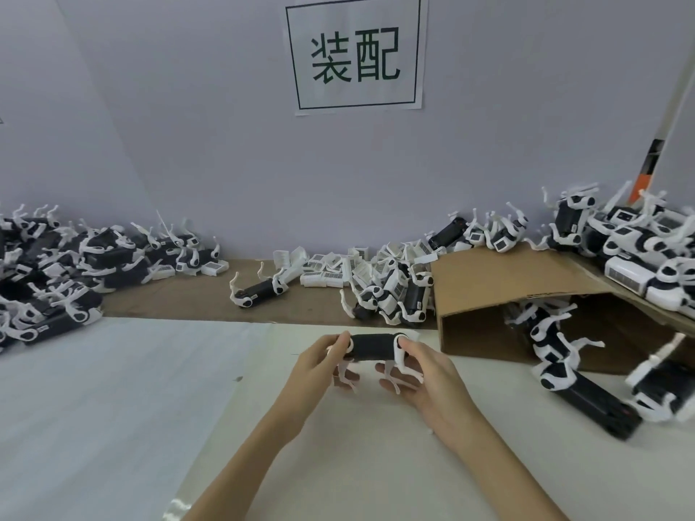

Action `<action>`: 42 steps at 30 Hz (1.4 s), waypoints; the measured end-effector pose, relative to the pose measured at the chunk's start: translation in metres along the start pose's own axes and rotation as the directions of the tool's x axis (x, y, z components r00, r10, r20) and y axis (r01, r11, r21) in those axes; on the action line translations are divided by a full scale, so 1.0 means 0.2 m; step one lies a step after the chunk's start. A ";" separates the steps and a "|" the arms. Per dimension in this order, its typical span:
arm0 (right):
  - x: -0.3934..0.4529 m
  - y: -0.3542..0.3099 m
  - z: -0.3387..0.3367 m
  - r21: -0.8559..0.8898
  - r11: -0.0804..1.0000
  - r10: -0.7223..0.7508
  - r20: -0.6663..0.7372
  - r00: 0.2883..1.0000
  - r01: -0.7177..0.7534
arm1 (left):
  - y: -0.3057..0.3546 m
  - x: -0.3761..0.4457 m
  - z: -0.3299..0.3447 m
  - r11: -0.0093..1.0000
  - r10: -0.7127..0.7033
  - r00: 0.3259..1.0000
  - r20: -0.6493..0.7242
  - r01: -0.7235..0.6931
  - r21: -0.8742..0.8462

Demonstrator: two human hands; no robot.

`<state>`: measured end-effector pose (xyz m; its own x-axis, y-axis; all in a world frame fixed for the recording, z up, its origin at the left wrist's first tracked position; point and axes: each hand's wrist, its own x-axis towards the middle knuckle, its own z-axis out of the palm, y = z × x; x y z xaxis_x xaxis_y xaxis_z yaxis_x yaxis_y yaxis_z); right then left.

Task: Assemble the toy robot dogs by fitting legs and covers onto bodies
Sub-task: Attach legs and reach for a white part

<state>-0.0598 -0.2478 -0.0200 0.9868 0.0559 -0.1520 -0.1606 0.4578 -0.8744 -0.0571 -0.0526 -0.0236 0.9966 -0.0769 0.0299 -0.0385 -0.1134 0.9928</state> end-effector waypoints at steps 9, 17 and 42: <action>-0.01 0.03 0.02 -0.108 0.985 -0.132 0.031 0.991 0.134 | 0.01 -0.02 -0.02 0.990 0.135 0.988 -0.070 -0.132 0.043; -0.03 0.04 0.04 -0.273 0.932 -0.246 0.003 0.969 0.238 | -0.08 -0.01 0.02 0.318 0.688 0.710 0.153 -0.484 0.815; -0.05 0.02 0.04 0.007 0.979 -0.206 0.020 0.978 0.206 | 0.06 -0.04 -0.02 0.958 0.104 0.994 0.014 -0.096 -0.271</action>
<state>-0.0698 -0.2395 -0.0194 0.9989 -0.0221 0.0404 0.0461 0.4657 -0.8837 -0.0643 -0.0491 -0.0111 0.9861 -0.1019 0.1312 -0.1131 0.1668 0.9795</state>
